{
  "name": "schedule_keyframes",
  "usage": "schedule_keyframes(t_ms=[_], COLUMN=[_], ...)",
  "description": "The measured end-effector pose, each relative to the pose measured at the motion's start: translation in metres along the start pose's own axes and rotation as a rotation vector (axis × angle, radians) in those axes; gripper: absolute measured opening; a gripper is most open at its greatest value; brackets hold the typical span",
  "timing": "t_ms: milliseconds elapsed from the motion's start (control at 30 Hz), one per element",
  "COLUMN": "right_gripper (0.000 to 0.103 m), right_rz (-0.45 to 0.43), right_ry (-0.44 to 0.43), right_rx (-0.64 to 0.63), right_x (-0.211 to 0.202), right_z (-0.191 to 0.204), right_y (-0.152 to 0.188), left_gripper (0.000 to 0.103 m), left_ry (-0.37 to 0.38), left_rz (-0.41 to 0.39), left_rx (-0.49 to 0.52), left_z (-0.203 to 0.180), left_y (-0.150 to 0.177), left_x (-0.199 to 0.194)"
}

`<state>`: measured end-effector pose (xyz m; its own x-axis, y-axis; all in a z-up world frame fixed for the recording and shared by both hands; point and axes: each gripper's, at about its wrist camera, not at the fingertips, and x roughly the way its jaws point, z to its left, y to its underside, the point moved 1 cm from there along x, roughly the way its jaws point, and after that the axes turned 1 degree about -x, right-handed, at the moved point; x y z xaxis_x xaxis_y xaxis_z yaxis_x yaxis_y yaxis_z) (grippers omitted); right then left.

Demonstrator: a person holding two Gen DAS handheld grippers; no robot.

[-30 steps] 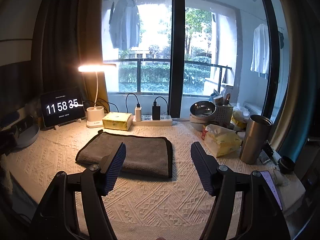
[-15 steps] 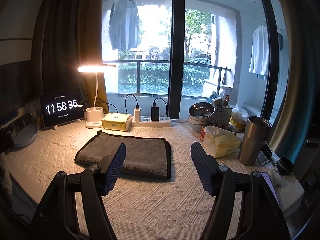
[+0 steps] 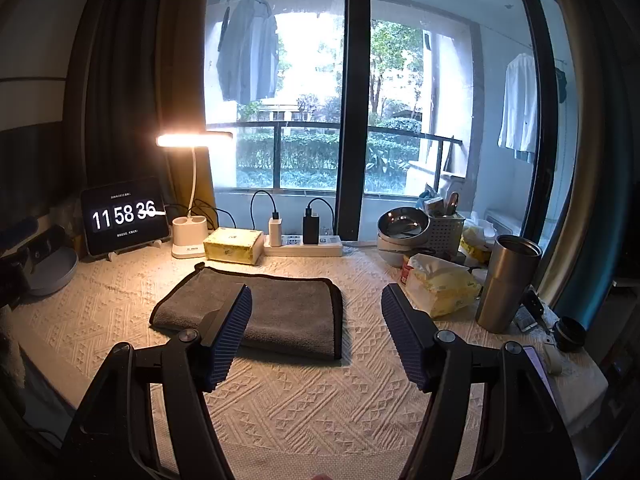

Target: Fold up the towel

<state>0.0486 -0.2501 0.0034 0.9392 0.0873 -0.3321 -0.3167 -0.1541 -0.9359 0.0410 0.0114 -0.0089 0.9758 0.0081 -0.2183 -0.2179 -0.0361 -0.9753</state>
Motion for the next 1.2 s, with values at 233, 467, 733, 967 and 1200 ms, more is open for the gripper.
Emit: schedule_keyframes(t_ms=[233,467,733,967,1200], right_gripper=[0.07,0.07,0.07,0.07,0.07], right_rz=[-0.001,0.007,0.03,0.041,0.045], right_ry=[0.004,0.007,0.008,0.011,0.015], right_rx=[0.007,0.013,0.02,0.028,0.036], right_x=[0.0,0.002,0.008,0.012,0.013], right_z=[-0.001,-0.004,-0.007,-0.01,-0.015], right_y=[0.0,0.002,0.007,0.011,0.013], left_gripper=[0.091,0.091,0.091,0.091,0.091], left_ry=[0.001,0.009,0.005,0.001,0.008], left_rz=[0.003,0.017,0.035,0.048,0.057], left_rx=[0.0,0.002,-0.008,-0.011,-0.008], left_z=[-0.001,-0.005,-0.003,-0.002,-0.005], left_y=[0.0,0.001,0.003,0.005,0.007], left_x=[0.0,0.004,0.007,0.01,0.012])
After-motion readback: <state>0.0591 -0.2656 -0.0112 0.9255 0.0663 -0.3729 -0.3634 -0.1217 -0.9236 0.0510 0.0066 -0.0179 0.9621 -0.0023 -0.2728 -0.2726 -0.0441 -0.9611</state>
